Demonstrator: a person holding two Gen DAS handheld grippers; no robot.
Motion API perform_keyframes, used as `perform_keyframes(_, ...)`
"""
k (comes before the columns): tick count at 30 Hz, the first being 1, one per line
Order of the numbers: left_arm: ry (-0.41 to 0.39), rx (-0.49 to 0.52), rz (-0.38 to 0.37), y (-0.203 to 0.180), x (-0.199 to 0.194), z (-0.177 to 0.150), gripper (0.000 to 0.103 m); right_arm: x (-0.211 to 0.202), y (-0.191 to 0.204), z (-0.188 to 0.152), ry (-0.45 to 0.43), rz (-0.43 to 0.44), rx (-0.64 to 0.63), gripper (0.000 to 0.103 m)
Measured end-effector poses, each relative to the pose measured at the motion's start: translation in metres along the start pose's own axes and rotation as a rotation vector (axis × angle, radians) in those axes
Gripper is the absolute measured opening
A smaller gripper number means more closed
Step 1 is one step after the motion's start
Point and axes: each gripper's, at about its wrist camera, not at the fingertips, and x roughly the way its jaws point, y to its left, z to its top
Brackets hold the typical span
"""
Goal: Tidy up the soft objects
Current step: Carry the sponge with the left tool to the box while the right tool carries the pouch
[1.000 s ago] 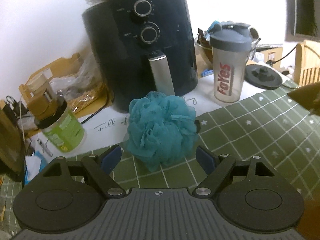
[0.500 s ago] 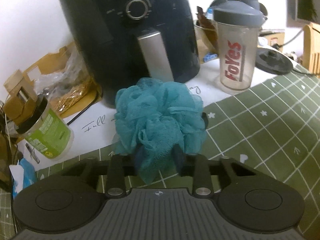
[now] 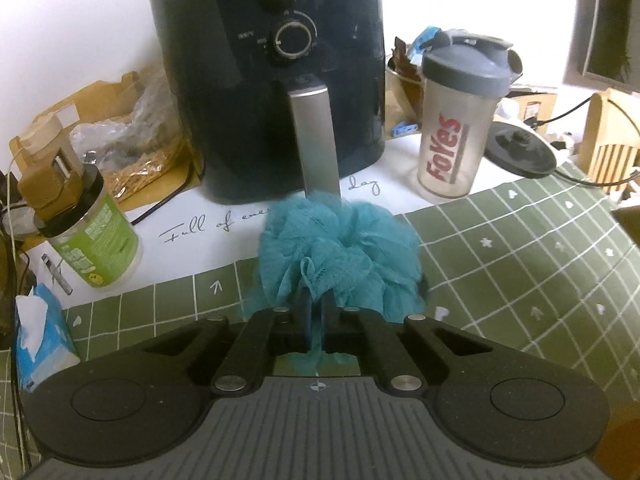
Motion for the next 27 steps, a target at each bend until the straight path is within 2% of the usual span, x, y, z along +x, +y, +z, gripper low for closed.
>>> perform_keyframes(5,-0.011,-0.039,-0.009,0.003,-0.022,-0.002,0.004,-0.003,0.002,0.001,-0.01,0.007,-0.013,0.009)
perform_keyframes(16,-0.06,-0.114,0.04,0.007,-0.077,-0.004,0.004,-0.012,0.006,0.004,-0.032,0.034,-0.04,0.009)
perform_keyframes(27,-0.051,-0.178,0.049,0.006,-0.128,-0.008,0.004,-0.023,0.015,0.011,-0.056,0.085,-0.088,0.009)
